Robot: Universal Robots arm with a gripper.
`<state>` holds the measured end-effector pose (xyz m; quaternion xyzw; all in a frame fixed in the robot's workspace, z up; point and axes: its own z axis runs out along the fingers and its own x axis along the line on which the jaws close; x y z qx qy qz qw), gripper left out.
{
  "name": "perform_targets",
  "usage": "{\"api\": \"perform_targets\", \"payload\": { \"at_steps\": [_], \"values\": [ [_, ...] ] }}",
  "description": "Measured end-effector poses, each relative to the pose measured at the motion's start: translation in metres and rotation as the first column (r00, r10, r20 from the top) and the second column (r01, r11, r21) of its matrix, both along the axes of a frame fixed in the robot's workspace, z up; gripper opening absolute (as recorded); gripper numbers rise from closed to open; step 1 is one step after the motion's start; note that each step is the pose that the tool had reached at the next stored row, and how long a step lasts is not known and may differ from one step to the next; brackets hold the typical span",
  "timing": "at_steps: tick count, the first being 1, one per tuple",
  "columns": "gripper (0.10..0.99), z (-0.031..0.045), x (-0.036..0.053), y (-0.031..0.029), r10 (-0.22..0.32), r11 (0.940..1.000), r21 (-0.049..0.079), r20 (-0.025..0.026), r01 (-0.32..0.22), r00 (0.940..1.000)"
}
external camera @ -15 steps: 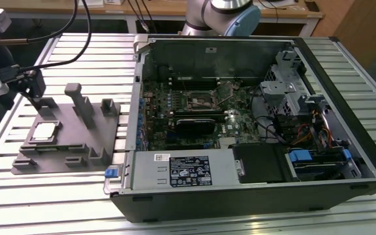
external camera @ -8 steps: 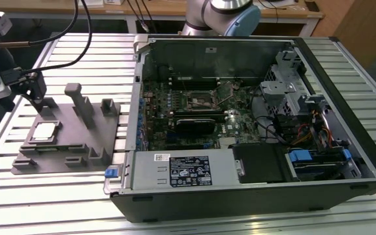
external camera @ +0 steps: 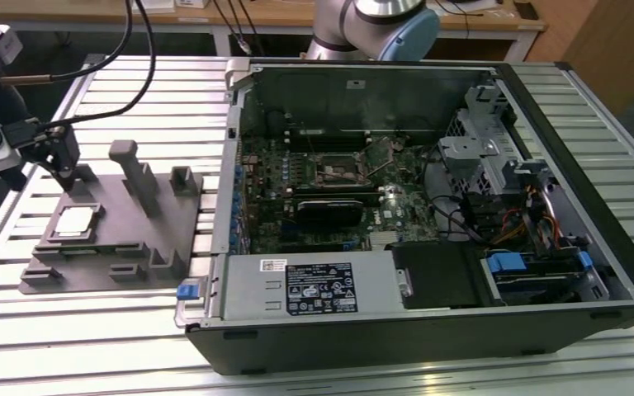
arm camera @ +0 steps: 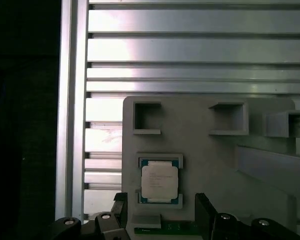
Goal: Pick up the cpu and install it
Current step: 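Pick up the cpu and move it towards the insertion slot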
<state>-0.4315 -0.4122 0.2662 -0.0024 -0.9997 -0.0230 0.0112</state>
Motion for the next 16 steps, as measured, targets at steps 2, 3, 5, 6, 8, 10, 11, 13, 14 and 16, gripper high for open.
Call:
{"api": "perform_targets", "payload": {
  "at_steps": [2,3,5,6,8,10,11,13,14,16],
  "values": [
    [0.647,-0.0021,-0.0001,0.0000,0.000,1.0000,0.000,0.0000,0.000,1.0000],
    [0.647,-0.0037,-0.0001,-0.0001,0.000,1.0000,0.000,0.0001,0.000,1.0000],
    [0.647,-0.0066,-0.0001,-0.0001,0.000,1.0000,0.000,0.0001,0.000,1.0000],
    [0.647,-0.0078,-0.0001,-0.0001,-0.001,1.0000,0.000,0.0002,0.001,1.0000],
    [0.647,-0.0099,-0.0001,-0.0001,-0.005,1.0000,0.000,0.0000,0.005,1.0000],
    [0.647,-0.0107,-0.0001,-0.0001,-0.005,1.0000,0.000,-0.0002,0.005,1.0000],
    [0.647,-0.0108,-0.0002,-0.0001,-0.005,1.0000,0.000,-0.0003,0.005,1.0000],
    [0.647,-0.0113,-0.0001,-0.0001,-0.005,1.0000,0.000,0.0000,0.005,1.0000],
    [0.647,-0.0115,-0.0001,-0.0001,-0.005,1.0000,0.000,0.0000,0.005,1.0000],
    [0.647,-0.0120,-0.0001,-0.0001,-0.005,1.0000,0.000,0.0001,0.005,1.0000]
  ]
}}
